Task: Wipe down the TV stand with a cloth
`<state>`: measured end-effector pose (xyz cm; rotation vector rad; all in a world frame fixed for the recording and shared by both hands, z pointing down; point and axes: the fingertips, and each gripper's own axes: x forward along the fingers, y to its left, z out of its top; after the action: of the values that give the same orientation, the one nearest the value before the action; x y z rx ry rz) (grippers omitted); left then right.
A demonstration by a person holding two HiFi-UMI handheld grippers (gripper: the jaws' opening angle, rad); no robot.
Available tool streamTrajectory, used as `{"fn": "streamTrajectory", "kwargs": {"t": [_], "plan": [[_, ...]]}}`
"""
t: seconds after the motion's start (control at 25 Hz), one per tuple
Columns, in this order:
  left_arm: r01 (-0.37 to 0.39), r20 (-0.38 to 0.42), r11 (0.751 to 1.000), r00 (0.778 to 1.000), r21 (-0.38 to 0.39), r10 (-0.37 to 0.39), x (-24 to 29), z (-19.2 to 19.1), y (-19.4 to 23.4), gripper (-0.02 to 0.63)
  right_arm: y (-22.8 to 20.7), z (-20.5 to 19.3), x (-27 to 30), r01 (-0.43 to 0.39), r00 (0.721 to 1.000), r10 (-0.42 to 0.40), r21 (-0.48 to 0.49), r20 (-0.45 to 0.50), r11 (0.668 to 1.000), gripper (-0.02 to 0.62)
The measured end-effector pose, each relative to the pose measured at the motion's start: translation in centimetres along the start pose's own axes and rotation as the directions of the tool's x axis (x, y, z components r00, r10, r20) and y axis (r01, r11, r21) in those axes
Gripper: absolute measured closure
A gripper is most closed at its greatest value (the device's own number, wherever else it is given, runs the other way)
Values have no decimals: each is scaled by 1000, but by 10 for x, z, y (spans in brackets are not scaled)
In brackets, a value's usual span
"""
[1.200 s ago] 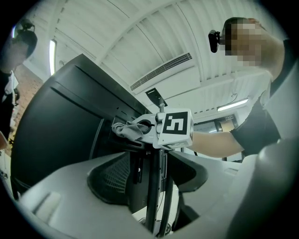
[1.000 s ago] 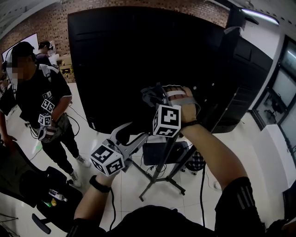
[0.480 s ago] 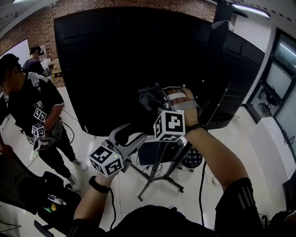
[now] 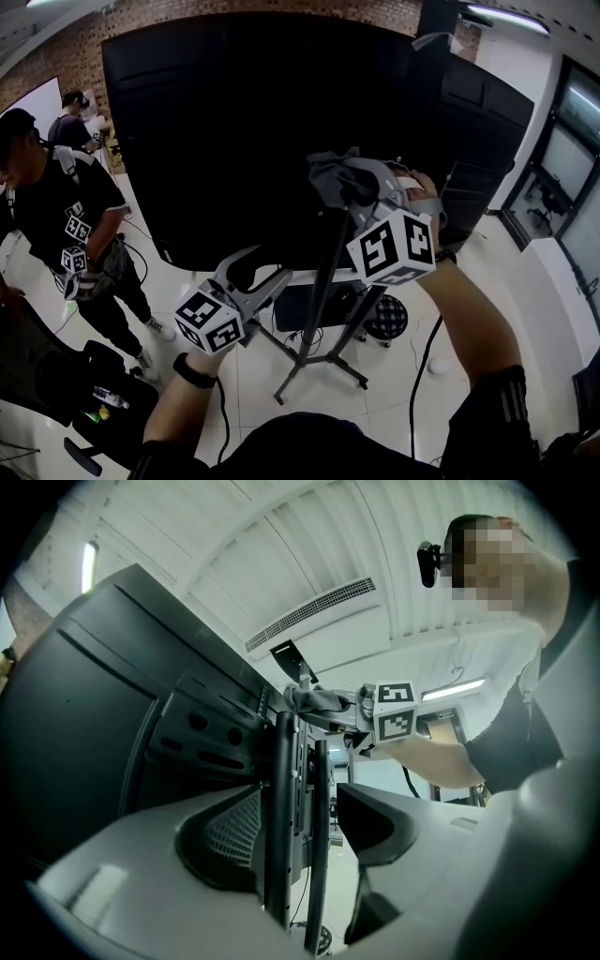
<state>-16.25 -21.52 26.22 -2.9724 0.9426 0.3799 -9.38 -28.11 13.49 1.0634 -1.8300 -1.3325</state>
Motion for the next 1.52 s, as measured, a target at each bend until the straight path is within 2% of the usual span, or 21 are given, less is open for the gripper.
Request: {"fn": "streamTrajectory", "kwargs": {"t": [0.32,0.52,0.72,1.0,1.12,1.32,1.52], "plan": [[-59,3,998,998,14,59,17,7,-15,330,-24,-32,-2,-1,1000,1,6,25,1000,571],[-117,-12,993,993,14,117,24,-5,-32,330,-6,-52,1,-41,997,39,20,66,999,572],[-193,-43,981,980,9,194,24,-17,-41,330,6,-54,-2,-49,990,50,-8,129,999,571],[-264,-54,964,963,7,264,30,-33,-56,330,53,-68,-1,-163,971,161,-3,176,987,572],[-274,-39,962,961,0,274,34,-40,-60,330,63,-76,-3,-190,965,183,21,188,982,572],[-284,-62,959,957,-2,284,33,-52,-65,330,80,-87,-2,-221,959,200,83,202,972,572],[-279,-77,960,958,-16,277,35,-61,-57,328,87,-87,0,-190,965,170,86,201,978,571]]}}
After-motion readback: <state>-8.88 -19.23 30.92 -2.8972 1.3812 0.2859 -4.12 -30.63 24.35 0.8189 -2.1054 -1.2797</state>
